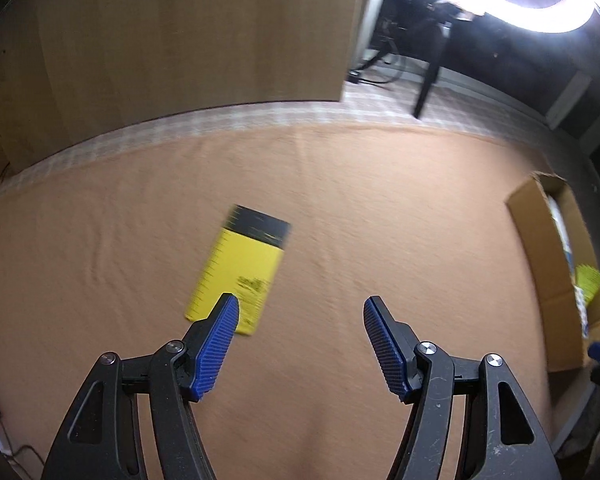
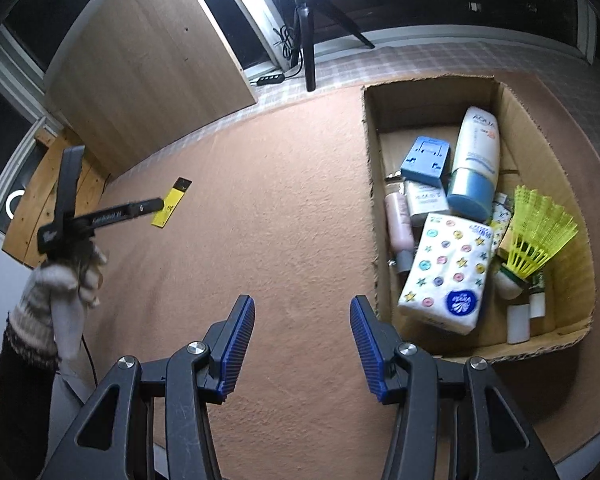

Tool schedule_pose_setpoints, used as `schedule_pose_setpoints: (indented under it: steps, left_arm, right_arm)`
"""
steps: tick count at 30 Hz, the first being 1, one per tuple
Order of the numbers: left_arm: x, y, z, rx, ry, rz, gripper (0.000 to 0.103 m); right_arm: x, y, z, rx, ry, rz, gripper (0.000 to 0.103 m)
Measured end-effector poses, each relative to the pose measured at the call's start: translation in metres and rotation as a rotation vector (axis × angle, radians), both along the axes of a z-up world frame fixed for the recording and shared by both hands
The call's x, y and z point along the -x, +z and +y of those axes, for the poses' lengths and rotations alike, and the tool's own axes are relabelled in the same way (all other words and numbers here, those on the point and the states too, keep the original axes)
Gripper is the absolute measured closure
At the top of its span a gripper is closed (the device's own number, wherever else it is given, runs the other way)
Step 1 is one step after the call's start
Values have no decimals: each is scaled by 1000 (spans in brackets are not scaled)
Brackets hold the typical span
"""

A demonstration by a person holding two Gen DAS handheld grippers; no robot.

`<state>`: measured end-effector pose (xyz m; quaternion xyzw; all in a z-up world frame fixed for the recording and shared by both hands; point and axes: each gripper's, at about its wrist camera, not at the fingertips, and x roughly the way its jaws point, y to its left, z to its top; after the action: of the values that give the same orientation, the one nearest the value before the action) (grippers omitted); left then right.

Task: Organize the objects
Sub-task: 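Grasp the yellow ruler card with the left tool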

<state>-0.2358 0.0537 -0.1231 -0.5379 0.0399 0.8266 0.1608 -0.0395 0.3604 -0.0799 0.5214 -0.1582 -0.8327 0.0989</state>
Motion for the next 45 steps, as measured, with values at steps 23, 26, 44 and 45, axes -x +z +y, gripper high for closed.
schedule_pose_setpoints:
  steps: [23, 26, 44, 45]
  left_arm:
    - [75, -45, -29, -90, 44, -139, 31]
    - [68, -46, -18, -46, -1, -130, 31]
    - [41, -47, 18, 124, -100, -67, 50]
    - [39, -46, 13, 122, -97, -66, 50]
  right_arm:
    - [-16, -7, 13, 37, -78, -53, 57]
    - [-16, -4, 7, 24, -66, -49, 57]
    - [-12, 1, -1, 11, -53, -30, 57]
    - [-12, 1, 0, 10, -53, -29, 57]
